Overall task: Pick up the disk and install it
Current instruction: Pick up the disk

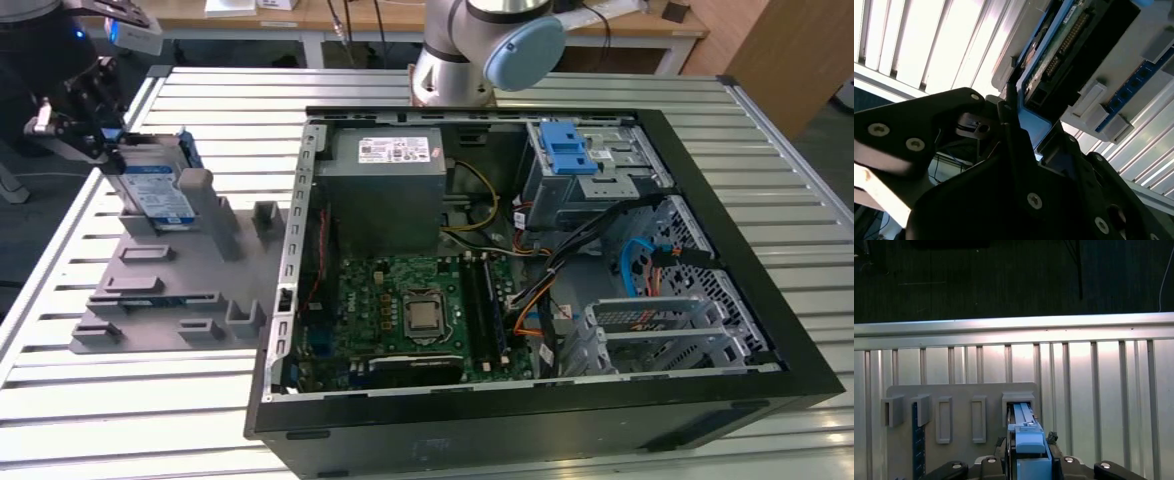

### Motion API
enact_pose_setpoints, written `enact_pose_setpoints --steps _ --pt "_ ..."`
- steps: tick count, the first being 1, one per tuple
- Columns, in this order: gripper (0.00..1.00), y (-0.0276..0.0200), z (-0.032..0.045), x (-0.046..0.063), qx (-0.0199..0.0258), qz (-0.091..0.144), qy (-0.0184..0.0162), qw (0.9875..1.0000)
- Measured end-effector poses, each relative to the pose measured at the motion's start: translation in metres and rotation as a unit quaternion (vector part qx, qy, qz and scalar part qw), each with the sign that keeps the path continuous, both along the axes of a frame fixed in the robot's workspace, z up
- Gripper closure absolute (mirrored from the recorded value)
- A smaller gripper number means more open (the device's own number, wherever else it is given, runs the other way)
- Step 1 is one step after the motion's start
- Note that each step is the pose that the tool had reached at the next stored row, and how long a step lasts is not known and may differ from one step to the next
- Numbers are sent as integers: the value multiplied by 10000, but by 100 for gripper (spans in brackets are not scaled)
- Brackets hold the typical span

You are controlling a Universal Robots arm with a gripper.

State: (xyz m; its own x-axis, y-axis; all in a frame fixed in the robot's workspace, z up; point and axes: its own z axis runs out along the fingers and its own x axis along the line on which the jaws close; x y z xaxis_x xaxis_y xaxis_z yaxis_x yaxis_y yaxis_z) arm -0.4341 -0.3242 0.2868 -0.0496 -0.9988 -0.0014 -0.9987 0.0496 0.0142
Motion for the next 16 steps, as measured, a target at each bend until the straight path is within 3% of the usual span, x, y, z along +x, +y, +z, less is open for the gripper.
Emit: enact_pose_setpoints --steps 1,3,16 --pt "60 0 0 0 0 4 0 10000" --pt "64 0 -1 0 0 15 -1 10000" --pt "62 0 -1 0 -8 150 -2 9999"
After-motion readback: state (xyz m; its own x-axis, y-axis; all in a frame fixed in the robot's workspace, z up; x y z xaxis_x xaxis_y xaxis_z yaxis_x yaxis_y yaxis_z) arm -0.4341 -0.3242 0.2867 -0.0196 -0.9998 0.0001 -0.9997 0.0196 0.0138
